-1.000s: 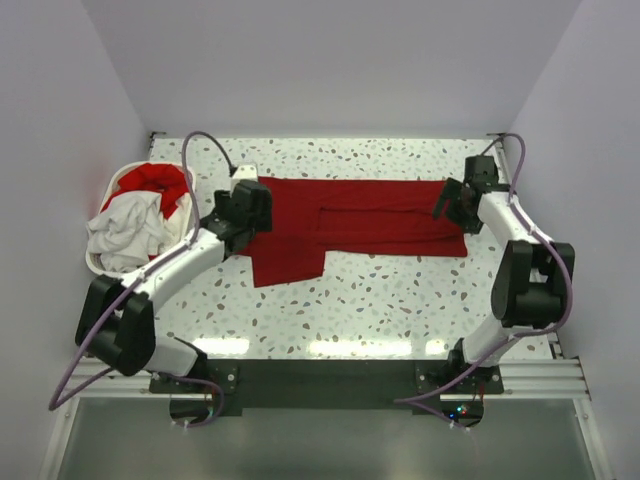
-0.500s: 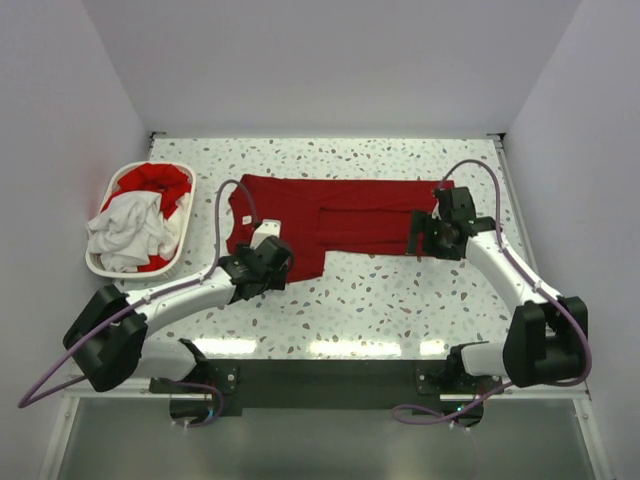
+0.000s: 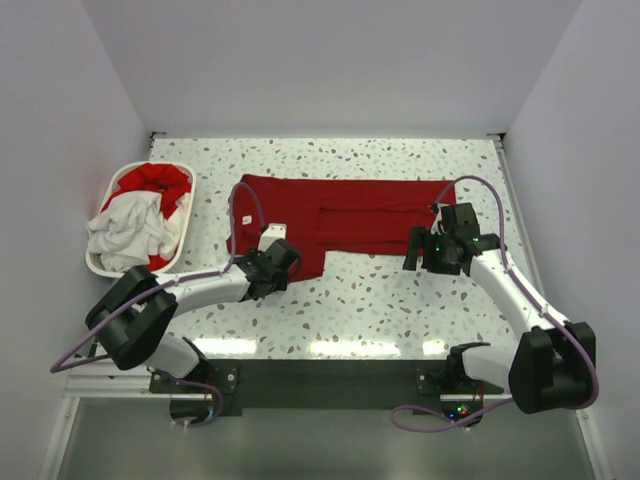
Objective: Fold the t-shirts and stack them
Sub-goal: Fold the tshirt
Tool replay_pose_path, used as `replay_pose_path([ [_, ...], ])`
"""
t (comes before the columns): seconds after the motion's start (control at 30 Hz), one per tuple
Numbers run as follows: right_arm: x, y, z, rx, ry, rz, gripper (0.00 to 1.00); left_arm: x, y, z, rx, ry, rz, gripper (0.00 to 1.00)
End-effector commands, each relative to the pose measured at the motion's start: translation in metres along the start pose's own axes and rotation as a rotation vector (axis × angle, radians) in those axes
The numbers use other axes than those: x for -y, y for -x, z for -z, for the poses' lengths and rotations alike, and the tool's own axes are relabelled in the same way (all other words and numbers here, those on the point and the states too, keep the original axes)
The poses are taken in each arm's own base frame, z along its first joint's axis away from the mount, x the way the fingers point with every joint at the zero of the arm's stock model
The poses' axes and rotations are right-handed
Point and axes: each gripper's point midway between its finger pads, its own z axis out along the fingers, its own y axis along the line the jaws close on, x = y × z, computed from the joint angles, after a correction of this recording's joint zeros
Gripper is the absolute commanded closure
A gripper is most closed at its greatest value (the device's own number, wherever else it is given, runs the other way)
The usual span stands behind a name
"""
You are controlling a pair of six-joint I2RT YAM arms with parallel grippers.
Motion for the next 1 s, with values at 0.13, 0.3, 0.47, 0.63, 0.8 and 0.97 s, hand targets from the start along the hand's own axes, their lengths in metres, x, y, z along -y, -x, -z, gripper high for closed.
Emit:
replay_pose_path([
  [0.13,-0.011,0.001,0.006,0.022,0.063,0.033,0.18,0.005,0.003,-0.005,0.031,-0.003,0.050,0.62],
  [0.3,-0.012,0.002,0.008,0.032,0.071,0.038,0.18,0.006,0.003,-0.004,0.028,-0.012,0.053,0.76],
  [0.47,-0.013,0.001,0.008,0.030,0.078,0.038,0.18,0.008,0.010,0.000,0.040,-0.023,0.068,1.00],
  [0.63,-0.015,0.001,0.007,0.031,0.089,0.039,0.18,0.017,0.024,0.006,0.062,-0.054,0.077,1.00],
  [0.8,-0.016,0.001,0.007,0.033,0.093,0.041,0.18,0.021,0.035,0.008,0.073,-0.060,0.076,1.00],
  [0.97,-0.017,-0.001,0.005,0.024,0.102,0.040,0.18,0.022,0.032,0.008,0.035,-0.041,0.075,0.90],
])
